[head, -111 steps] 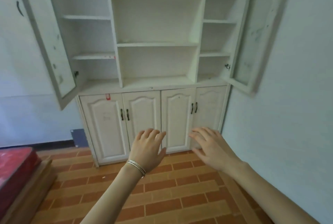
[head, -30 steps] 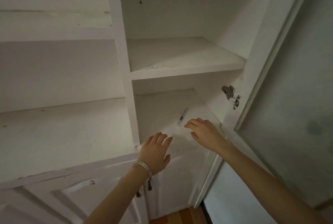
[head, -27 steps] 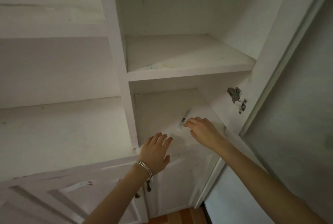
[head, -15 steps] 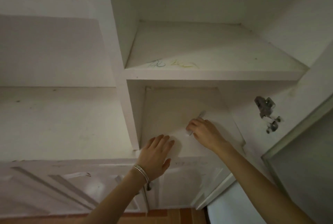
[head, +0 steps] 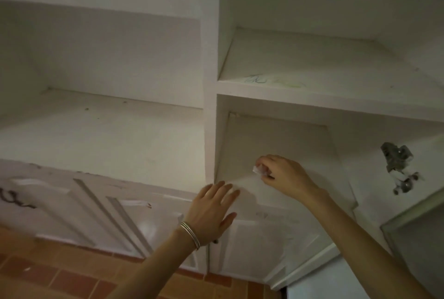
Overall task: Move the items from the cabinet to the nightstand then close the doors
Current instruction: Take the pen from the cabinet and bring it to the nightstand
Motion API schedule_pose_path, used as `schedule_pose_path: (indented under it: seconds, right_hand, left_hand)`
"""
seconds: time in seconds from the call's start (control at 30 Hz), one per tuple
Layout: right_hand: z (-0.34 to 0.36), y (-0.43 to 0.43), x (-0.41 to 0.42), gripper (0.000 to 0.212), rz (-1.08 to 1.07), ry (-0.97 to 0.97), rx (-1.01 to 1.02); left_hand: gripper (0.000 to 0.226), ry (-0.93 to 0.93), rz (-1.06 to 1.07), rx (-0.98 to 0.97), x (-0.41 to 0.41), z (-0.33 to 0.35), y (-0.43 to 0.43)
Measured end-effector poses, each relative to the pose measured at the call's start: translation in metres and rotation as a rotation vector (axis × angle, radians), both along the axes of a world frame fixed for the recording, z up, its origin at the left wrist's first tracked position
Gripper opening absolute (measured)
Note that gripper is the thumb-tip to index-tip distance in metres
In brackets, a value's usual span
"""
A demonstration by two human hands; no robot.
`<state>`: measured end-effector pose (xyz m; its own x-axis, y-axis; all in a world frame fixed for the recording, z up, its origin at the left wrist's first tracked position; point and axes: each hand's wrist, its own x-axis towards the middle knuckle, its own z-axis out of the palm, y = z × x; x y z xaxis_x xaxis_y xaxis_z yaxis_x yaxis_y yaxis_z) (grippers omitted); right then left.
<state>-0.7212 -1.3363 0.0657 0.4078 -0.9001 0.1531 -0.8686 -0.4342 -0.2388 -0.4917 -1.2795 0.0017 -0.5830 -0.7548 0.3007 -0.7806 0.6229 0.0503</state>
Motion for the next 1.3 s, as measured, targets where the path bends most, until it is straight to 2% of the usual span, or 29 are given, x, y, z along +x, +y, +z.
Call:
schedule_pose_path:
  seconds: [0.13, 0.23, 0.3, 0.53, 0.9, 1.3]
  right_hand:
    - [0.014, 0.03, 0.029, 0.022, 0.044, -0.125, 0.044]
    - [0.017, 0.062, 0.057, 0.009, 0.095, -0.168, 0.094]
    - [0.018, 0.085, 0.08, 0.007, 0.133, -0.19, 0.137]
    - [0.018, 0.191, 0.193, 0.011, 0.345, -0.299, 0.274]
    - [0.009, 0.356, 0.428, 0.012, 0.845, -0.156, 0.334]
    - [-0.025, 0.473, 0.687, 0.016, 1.353, 0.079, 0.378]
  left_hand:
    - [0.049, -0.006, 0.09, -0.002, 0.038, 0.006, 0.035]
    - [0.047, -0.008, 0.15, 0.004, 0.073, 0.009, 0.071]
    - [0.047, -0.011, 0.209, -0.006, 0.098, 0.011, 0.102]
    - [0.048, -0.038, 0.479, 0.036, 0.208, 0.014, 0.255]
    - [0.047, -0.084, 0.995, 0.063, 0.368, 0.028, 0.52]
    - [0.047, -0.033, 1.504, 0.162, 0.489, -0.013, 0.691]
